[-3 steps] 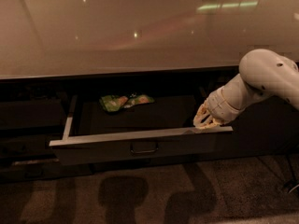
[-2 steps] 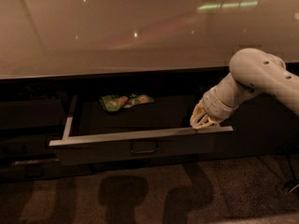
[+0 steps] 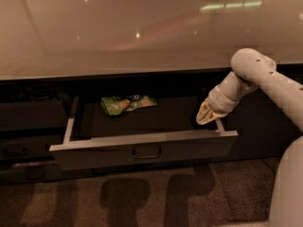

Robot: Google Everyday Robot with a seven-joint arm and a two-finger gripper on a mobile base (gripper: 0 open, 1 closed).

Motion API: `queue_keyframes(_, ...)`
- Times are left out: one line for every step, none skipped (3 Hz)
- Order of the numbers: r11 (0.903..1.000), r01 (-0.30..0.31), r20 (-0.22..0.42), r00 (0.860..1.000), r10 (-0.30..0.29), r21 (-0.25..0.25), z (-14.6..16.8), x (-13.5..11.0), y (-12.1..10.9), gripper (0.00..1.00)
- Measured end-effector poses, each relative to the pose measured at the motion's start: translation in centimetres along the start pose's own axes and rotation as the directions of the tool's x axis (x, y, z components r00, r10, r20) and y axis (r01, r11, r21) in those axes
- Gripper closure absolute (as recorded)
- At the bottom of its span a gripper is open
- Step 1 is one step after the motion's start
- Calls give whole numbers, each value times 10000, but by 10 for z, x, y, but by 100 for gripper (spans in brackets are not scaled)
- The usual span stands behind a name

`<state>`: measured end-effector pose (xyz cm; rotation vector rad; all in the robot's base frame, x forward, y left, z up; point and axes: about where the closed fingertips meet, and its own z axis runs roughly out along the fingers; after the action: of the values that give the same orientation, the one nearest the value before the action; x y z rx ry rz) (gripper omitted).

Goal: Open top drawer

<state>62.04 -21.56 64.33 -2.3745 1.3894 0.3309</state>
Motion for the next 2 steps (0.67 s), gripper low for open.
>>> queue_keyframes(10000,-25,41,10000,25,0,1,0,0,100)
queue_keyframes(9999,-141,188,9997,140,52,3,2,0,100)
